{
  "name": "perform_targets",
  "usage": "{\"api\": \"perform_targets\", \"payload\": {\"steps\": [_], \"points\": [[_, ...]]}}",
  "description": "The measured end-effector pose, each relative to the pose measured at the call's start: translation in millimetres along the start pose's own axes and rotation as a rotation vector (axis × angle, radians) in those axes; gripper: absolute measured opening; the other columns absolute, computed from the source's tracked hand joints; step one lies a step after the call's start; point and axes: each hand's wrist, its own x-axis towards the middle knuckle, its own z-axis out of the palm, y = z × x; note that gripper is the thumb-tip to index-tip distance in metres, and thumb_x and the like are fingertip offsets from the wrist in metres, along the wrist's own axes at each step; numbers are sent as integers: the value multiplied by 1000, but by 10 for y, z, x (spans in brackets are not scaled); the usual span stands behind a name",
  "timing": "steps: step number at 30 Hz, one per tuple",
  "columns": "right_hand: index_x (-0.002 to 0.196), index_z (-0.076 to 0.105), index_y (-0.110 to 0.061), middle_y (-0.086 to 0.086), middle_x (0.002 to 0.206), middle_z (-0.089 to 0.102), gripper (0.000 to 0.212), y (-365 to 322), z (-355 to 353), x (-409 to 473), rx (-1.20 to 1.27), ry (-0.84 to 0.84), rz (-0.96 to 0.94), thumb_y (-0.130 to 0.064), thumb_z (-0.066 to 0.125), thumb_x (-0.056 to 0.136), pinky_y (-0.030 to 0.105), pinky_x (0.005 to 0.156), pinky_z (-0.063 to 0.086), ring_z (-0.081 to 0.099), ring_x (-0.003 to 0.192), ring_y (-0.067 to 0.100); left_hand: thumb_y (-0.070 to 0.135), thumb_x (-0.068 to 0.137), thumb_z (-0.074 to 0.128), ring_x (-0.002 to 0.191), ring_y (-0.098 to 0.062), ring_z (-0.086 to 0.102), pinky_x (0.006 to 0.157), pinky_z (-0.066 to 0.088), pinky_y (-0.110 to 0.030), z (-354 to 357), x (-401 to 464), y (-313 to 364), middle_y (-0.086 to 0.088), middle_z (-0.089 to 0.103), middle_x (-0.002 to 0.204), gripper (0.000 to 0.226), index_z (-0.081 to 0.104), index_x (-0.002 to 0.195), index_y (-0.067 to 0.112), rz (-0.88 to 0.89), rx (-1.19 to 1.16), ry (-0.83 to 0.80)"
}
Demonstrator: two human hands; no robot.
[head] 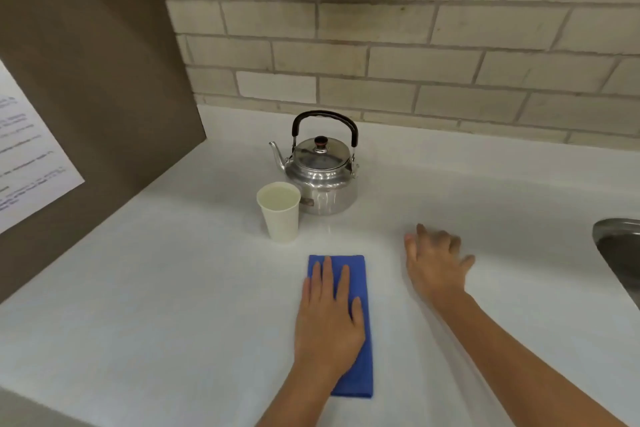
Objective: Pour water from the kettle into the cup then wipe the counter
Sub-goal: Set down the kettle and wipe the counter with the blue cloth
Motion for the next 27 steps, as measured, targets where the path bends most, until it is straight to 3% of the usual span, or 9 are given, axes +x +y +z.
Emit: {"api": "perform_targets", "payload": {"steps": [4,7,11,14,17,21,27], "points": [[141,23,-22,11,150,24,48,-309,131,-88,-31,23,-159,-39,24,97,58,110,15,11,139,35,44,90,12,145,-26,9,118,8,-38,-502,-211,-980,-12,11,157,62,16,146,17,-206,73,108],[140,28,-21,9,148,29,46,-449,210,-177,9,27,-293,-37,27,97,53,110,17,17,138,28,34,96,25,144,-32,11,118,10,-43,-672,63,-1258,-18,12,156,56,16,145,11,-346,120,90],[138,31,-17,10,143,36,44,-399,245,-230,36,49,-355,-33,28,98,48,109,21,25,135,25,31,96,24,142,-39,11,117,7,-46,-418,214,-660,-26,10,154,59,9,144,2,-421,209,115],[138,34,-14,12,142,39,44,-341,212,-210,57,59,-378,-31,31,98,45,108,23,30,133,26,36,96,16,144,-37,-4,118,-3,-44,-103,96,-42,-22,-3,156,61,-2,145,5,-291,187,30],[138,34,-18,10,145,33,44,-360,214,-250,45,21,-366,-35,29,97,46,110,22,24,135,27,38,96,16,145,-31,-10,118,-5,-41,-83,22,57,-17,-8,157,60,-4,146,11,-185,121,-42],[138,34,-20,11,147,29,46,-486,250,-318,-8,7,-332,-39,31,96,49,111,18,19,137,33,38,96,21,145,-29,0,118,2,-40,-353,24,-644,-15,0,158,59,6,147,13,-257,110,49],[134,39,-20,10,144,34,43,-487,291,-310,-15,68,-327,-38,33,95,47,109,21,22,135,31,32,95,28,138,-42,20,115,15,-48,-907,693,-2009,-29,20,150,57,23,142,1,-419,143,146]]}}
